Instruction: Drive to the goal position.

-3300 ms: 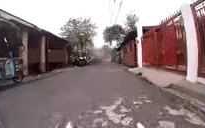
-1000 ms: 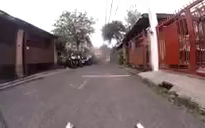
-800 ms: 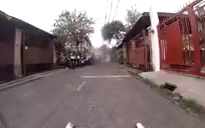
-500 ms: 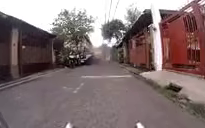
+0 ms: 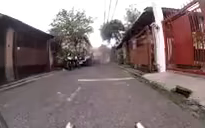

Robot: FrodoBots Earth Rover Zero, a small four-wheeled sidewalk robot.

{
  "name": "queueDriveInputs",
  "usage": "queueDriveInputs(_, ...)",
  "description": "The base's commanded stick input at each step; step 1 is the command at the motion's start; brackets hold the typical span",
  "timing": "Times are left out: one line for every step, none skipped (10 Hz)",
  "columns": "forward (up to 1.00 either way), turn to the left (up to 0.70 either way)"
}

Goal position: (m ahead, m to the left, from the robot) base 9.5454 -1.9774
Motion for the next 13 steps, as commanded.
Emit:
queueDriveInputs(0.48, 0.0)
queueDriveInputs(0.48, 0.0)
queueDriveInputs(0.47, 0.0)
queueDriveInputs(0.45, 0.0)
queueDriveInputs(0.45, 0.0)
queueDriveInputs(0.45, 0.0)
queueDriveInputs(0.45, 0.0)
queueDriveInputs(0.44, 0.0)
queueDriveInputs(0.44, 0.0)
queueDriveInputs(0.44, 0.0)
queueDriveInputs(0.44, 0.0)
queueDriveInputs(0.44, 0.0)
queueDriveInputs(0.44, 0.0)
